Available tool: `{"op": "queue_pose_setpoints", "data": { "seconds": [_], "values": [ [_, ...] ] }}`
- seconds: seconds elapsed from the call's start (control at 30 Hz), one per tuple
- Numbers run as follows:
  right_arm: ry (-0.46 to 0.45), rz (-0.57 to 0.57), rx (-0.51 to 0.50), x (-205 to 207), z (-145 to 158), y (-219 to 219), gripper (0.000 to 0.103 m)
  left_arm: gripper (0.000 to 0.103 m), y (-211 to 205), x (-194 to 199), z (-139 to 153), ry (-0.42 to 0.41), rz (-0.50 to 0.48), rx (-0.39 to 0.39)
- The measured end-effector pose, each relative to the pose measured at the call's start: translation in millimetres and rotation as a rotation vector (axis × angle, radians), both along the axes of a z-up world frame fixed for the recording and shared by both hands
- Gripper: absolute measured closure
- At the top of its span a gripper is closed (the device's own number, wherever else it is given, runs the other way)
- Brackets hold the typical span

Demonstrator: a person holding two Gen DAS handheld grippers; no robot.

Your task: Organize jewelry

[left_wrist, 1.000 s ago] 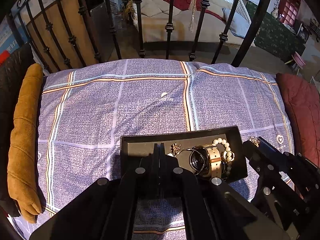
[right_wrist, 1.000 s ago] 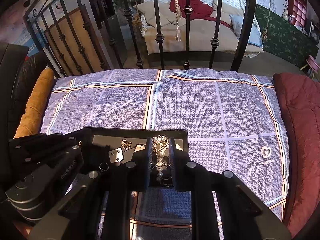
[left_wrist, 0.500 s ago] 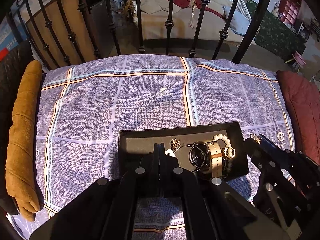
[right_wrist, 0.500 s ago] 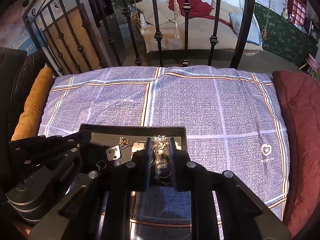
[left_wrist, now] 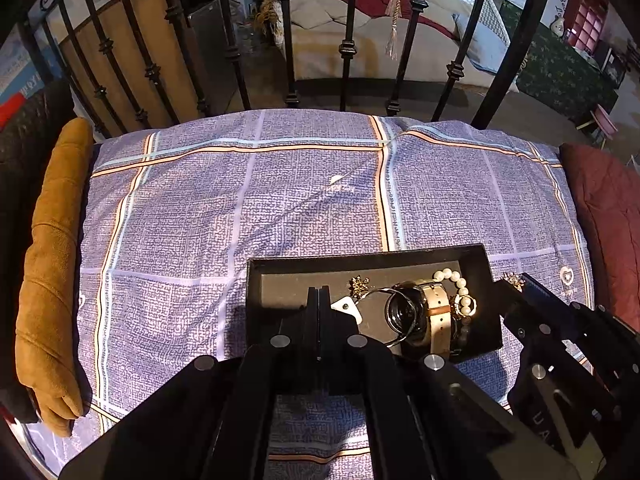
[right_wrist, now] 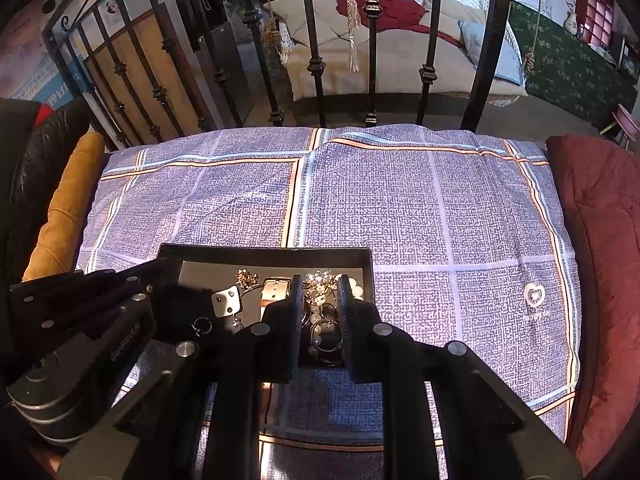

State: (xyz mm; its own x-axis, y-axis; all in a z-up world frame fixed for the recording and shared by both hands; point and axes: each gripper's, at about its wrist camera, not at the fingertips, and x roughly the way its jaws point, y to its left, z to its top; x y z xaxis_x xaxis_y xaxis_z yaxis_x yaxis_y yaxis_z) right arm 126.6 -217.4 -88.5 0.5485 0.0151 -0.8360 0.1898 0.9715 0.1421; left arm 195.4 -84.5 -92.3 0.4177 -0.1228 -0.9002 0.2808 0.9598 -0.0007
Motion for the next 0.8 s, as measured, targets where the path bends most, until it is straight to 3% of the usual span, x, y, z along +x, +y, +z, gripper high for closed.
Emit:
{"op": "queue_pose_setpoints", "data": {
  "seconds": [0.03, 0.07, 0.1, 0.2, 0.27, 0.5, 0.8],
  "values": [
    [-0.002, 0.000, 0.006, 0, 0, -1, 0.084, 0.087, 1, 1, 0, 0.007, 0.006, -0.005],
    [-0.003, 0.004, 0.005, 0, 0, -1, 0.083, 0.064, 2, 1, 0, 0.007, 0.014, -0.005],
    [-0.002, 0.009, 0.002, 1, -1, -1, 0.071, 0.053, 4, 1, 2, -0.006, 0.023, -0.002],
    [-0.010, 0.000, -0.017, -1, 1, -3, 0.040, 0.040, 10, 1, 6, -0.041, 0.053, 0.028],
    [-0.016, -0.013, -0.016, -3, 2, -8, 0.037, 0.027, 16, 4, 5, -0.026, 0.068, 0.016],
    [-0.001, -0.027, -0.023, -17, 6, -17, 0.035, 0.007, 26, -6, 15, -0.044, 0.082, 0.027],
    [0.036, -0.051, -0.054, -32, 10, -14, 0.035, 0.007, 37, -21, 20, -0.025, 0.102, 0.050]
  ]
}}
